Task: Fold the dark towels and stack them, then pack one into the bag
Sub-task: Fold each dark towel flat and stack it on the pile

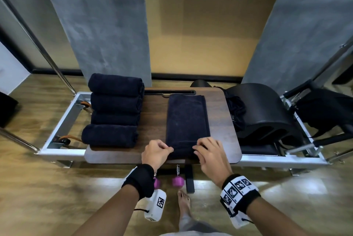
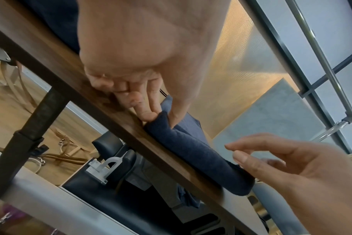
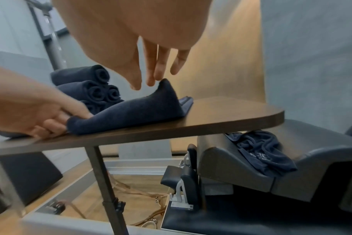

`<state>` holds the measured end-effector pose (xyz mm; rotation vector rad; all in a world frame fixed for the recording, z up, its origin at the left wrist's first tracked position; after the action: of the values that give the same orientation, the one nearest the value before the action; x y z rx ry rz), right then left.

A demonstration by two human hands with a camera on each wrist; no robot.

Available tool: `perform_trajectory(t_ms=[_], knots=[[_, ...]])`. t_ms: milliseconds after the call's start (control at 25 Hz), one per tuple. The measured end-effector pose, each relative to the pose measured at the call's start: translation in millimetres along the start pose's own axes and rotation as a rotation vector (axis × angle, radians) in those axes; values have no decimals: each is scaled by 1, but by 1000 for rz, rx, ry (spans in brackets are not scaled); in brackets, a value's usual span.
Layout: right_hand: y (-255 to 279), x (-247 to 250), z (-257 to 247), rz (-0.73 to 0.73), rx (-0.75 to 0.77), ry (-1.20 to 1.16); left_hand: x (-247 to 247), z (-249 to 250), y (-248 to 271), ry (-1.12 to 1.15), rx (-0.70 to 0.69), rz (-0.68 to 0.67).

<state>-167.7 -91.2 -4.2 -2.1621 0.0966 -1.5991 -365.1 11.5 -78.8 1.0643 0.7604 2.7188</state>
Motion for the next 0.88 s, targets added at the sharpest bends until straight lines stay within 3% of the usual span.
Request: perform_trajectory(t_ms=[80, 240, 280, 360, 440, 520, 600, 720, 880], knots=[[0, -11, -8, -72, 64, 25, -1, 4, 0, -30, 20, 4], [-2, -32, 4, -231, -21, 2, 0, 12, 3, -38, -11, 1], [-4, -35, 8, -248, -43, -20, 2, 20, 7, -84, -107, 48], [-11, -38, 16, -269, -84, -66, 3, 44, 26, -210, -438, 190], [-19, -39, 27, -286, -141, -133, -5, 61, 50, -301, -737, 243], [-25, -43, 39, -315, -214, -206, -20, 65, 55, -441, -855, 204], [-29, -46, 50, -355, -306, -258, -32, 63, 50, -575, -852, 167], [-32, -45, 62, -330, -402, -392, -35, 63, 35, -576, -754, 130], [-35, -22, 49, -158, -162, -244, -33, 69, 11, -523, -599, 115]])
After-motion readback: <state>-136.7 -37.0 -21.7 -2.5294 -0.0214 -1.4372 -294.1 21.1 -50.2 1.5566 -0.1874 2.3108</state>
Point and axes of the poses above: each hand's wrist, its own y-axis away from the middle knuckle, its own x-axis out of the back of the hand, z = x × y, the point moved 9 cm from there along -y, towards the middle knuckle, and after that the axes turned 9 degrees about x, right-handed, at the moved point
